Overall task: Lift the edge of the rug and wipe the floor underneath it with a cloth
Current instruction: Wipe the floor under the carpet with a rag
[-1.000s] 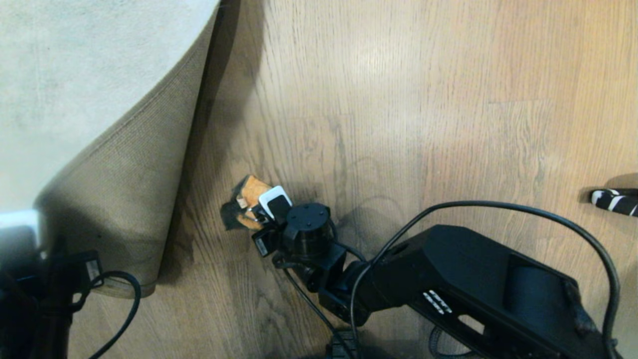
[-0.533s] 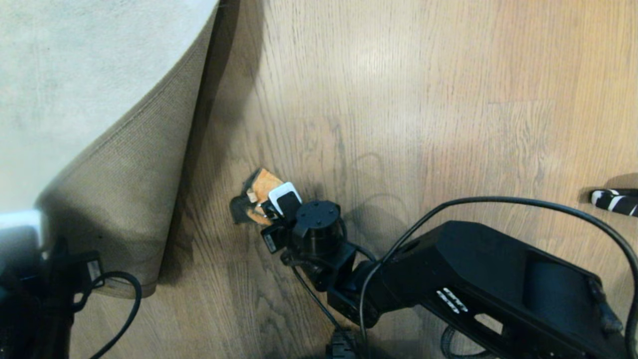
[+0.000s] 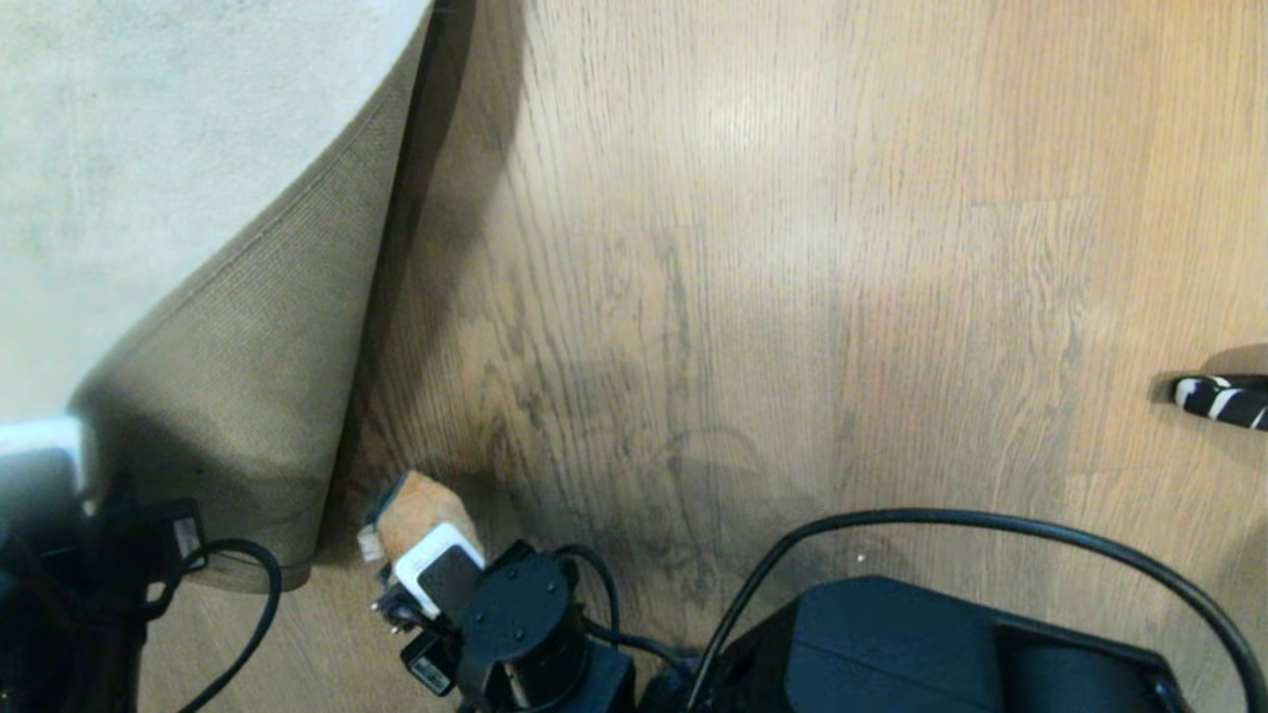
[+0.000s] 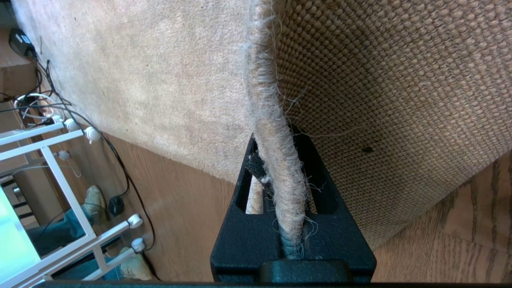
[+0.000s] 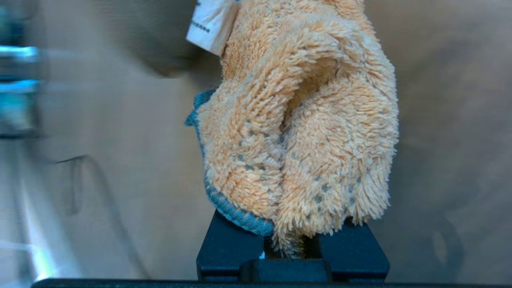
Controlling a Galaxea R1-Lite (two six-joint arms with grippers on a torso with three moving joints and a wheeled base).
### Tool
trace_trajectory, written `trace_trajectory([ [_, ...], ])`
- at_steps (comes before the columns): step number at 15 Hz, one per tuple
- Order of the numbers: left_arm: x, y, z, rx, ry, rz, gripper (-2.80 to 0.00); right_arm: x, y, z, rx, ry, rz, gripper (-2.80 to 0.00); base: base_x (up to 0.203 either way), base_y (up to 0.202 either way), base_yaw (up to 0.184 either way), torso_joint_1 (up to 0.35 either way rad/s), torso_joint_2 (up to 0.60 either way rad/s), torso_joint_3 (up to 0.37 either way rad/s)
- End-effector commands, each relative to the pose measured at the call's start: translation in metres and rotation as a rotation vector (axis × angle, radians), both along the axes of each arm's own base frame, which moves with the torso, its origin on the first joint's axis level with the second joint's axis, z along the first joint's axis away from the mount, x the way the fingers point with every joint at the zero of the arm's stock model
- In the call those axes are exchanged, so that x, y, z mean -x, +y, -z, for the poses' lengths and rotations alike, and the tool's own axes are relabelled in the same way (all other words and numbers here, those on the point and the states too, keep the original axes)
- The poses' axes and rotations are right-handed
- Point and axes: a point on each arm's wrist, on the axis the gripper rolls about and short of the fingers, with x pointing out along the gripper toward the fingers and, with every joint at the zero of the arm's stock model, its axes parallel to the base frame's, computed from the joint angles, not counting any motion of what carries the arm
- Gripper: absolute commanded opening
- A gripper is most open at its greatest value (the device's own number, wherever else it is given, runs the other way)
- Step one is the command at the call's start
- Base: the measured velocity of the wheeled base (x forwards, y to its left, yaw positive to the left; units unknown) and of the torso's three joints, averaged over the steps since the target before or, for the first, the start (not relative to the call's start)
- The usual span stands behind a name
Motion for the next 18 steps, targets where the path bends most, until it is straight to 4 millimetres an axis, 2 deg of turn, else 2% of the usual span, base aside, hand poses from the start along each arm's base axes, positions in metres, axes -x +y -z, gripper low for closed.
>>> trace_trajectory([
  [1,0.000,0.000,-0.001,0.001,-0.007,-0.005,-2.80,0.010,0.005,0.016,0.027,0.008,-0.020,-2.80,0.000,0.000,0.000,0.000,0.00,0.000],
  [5,0.000,0.000,-0.001,0.001,-0.007,-0.005,-2.80,0.008,0.008,0.045,0.053,0.020,-0.019,-2.80,0.000,0.000,0.000,0.000,0.00,0.000],
  [7,0.000,0.000,0.000,0.000,-0.006,-0.008,-2.80,0.002,0.014,0.050,0.038,0.014,-0.011,-2.80,0.000,0.000,0.000,0.000,0.00,0.000],
  [9,0.000,0.000,-0.001,0.001,-0.007,-0.009,-2.80,-0.014,0.017,0.051,0.014,0.005,0.016,-2.80,0.000,0.000,0.000,0.000,0.00,0.000],
  [11,0.000,0.000,0.000,0.000,-0.006,-0.009,-2.80,-0.040,0.014,0.051,-0.012,-0.007,0.065,-2.80,0.000,0.000,0.000,0.000,0.00,0.000],
  [14,-0.001,0.000,0.001,0.000,0.003,-0.007,-2.80,-0.078,-0.001,0.040,-0.037,-0.019,0.139,-2.80,0.000,0.000,0.000,0.000,0.00,0.000],
  [18,-0.002,0.000,0.003,-0.002,0.011,-0.003,-2.80,-0.106,-0.026,-0.002,-0.094,-0.056,0.211,-2.80,0.000,0.000,0.000,0.000,0.00,0.000],
])
